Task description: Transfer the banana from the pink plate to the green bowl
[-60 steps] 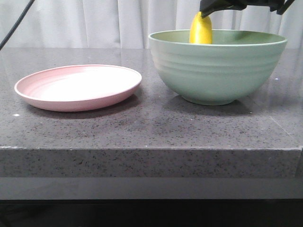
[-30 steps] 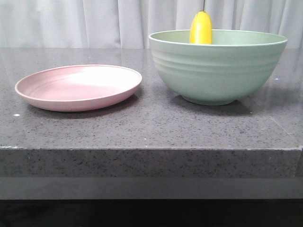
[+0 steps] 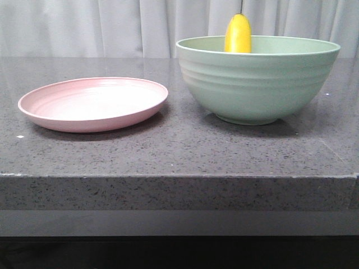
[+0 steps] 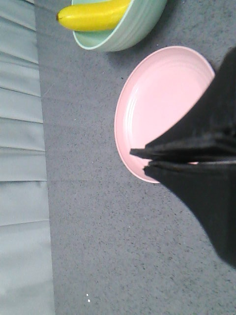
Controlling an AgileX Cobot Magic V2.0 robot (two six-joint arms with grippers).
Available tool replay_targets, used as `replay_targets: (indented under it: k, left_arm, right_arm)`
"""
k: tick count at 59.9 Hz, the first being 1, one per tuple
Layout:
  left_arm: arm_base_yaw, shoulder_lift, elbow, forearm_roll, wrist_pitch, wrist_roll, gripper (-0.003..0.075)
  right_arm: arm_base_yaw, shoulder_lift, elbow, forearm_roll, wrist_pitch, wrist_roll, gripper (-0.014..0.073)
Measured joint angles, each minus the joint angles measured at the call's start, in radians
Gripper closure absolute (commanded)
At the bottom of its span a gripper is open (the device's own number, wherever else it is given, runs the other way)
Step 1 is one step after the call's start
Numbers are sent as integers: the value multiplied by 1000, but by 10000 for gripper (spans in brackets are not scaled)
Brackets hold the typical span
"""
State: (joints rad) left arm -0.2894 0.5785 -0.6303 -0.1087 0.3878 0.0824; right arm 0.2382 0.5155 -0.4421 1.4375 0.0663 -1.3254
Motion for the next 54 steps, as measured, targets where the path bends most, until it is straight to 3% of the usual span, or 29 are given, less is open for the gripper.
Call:
replay_targets:
  k: [10,21,54]
  left_arm:
    - [0,-251,184,0,-2,0,741]
    - [0,-450,275,0,-2,0,741]
    - [0,-494,282,0,-7,0,741]
  right_arm:
    - [0,-230,117,-1,7,0,701]
    - [0,-340,162,-1,8,0,701]
    - [0,-344,165,-2,13,0,701]
